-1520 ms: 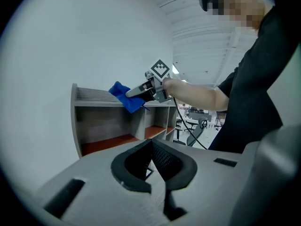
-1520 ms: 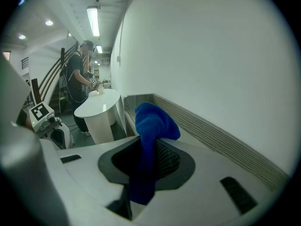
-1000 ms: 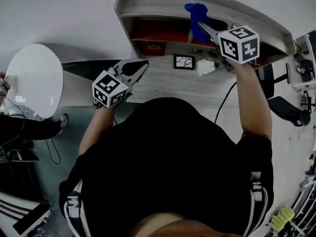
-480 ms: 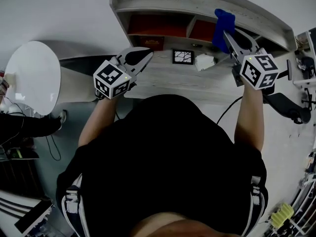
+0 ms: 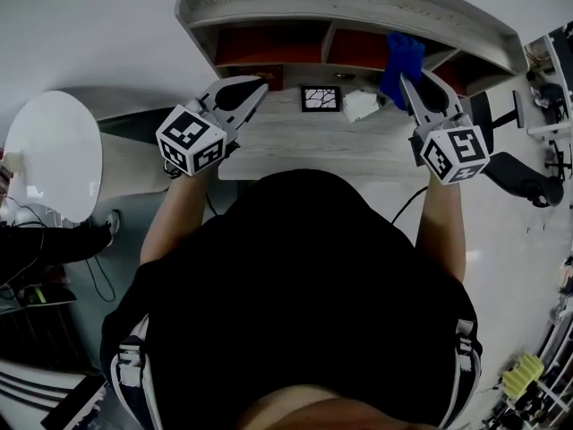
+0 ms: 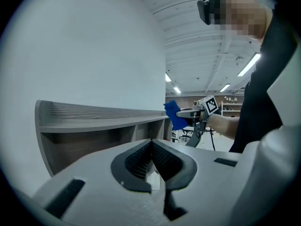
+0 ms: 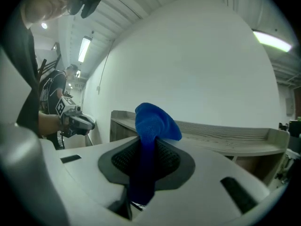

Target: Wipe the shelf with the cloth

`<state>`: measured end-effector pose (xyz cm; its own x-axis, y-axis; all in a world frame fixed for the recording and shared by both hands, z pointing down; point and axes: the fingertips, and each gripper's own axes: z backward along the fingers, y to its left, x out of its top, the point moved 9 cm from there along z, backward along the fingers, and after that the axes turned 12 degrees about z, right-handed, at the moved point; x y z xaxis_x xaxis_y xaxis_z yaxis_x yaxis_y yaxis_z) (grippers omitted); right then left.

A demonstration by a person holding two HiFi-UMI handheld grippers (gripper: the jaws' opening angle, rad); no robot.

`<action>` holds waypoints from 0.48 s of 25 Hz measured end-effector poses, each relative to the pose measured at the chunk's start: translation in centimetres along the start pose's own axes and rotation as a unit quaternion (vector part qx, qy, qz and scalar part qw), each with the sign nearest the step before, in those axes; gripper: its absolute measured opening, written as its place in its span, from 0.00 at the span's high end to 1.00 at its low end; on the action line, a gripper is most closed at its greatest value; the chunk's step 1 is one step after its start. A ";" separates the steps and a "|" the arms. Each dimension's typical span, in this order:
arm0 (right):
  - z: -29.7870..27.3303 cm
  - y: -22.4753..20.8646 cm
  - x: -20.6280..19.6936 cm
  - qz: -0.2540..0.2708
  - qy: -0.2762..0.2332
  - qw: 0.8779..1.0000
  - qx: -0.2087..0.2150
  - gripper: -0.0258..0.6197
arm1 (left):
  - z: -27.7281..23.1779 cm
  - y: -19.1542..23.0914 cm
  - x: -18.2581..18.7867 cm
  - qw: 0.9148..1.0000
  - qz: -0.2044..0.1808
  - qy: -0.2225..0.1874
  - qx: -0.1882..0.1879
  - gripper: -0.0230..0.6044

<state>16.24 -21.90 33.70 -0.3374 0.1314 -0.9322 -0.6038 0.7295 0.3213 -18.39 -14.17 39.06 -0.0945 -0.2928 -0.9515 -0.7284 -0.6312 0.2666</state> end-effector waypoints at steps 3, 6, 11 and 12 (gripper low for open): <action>0.5 0.1 -1.1 -0.013 -0.004 1.000 -0.010 0.83 | -0.4 0.1 0.4 1.000 -0.002 -0.004 -0.002 0.94; 1.1 0.0 -2.0 -0.023 -0.010 0.999 -0.023 0.83 | -0.8 0.1 0.8 1.000 -0.004 -0.009 -0.002 0.94; 2.6 -0.8 -2.6 0.002 -0.006 0.998 -0.058 0.83 | -1.4 -0.5 1.5 1.000 -0.007 -0.017 -0.017 0.94; 2.9 -1.0 -2.7 0.000 -0.006 0.998 -0.063 0.83 | -1.6 -0.5 1.6 1.000 -0.005 -0.017 -0.021 0.94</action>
<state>19.83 -21.08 35.45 -0.3291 0.1413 -0.9337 -0.6902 0.6387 0.3400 -17.12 -15.44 37.66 -0.1106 -0.2613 -0.9589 -0.7008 -0.6636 0.2617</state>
